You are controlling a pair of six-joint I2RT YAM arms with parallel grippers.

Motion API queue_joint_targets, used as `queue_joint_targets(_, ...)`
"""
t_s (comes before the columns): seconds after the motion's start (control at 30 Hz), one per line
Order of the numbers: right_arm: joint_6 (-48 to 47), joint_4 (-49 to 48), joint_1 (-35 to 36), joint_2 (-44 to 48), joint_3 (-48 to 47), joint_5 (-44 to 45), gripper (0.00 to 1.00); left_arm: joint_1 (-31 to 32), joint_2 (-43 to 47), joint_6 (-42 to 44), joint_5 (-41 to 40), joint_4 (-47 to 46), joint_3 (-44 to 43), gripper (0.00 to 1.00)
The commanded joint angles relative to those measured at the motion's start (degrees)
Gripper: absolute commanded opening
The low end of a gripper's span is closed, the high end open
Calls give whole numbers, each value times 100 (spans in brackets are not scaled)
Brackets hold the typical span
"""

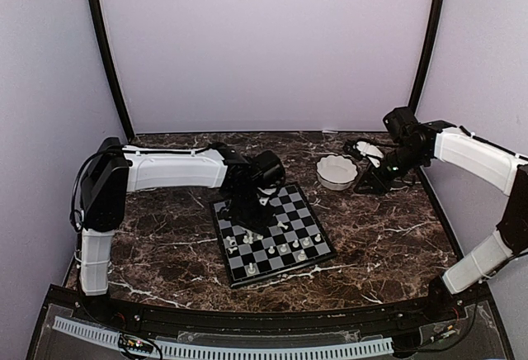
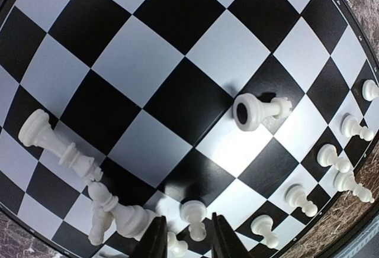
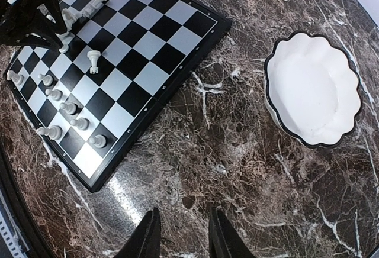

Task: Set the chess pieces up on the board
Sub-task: Pick up the pawn from the chessboard, then place the pawn on c2.

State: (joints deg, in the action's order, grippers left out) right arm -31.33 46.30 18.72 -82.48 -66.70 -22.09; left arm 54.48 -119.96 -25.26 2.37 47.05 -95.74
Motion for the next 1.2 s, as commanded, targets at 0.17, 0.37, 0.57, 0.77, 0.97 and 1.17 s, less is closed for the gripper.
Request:
queue_joint_targets(0.17,-75,-60,-24,-97,-23,-41,30,-22,-64,64,265,221,-191,16)
queue_joint_targets(0.37,-88,-52,-26,-124,-42,-15,30,-6,-20,92,182,517,-461,5)
queue_joint_targets(0.57,-128,-18,-23,-180,-49,-6,30,145,461,245,-25,655,-391,0)
queue_joint_targets(0.77,-149,-16,-22,-241,-102,2,31,272,789,249,-3,740,140,0)
queue_joint_targets(0.97,-171,0,-18,-284,-124,-2,31,373,756,320,441,533,299,0)
queue_joint_targets(1.17,-175,0,-18,-326,-117,-13,31,423,649,306,581,479,287,0)
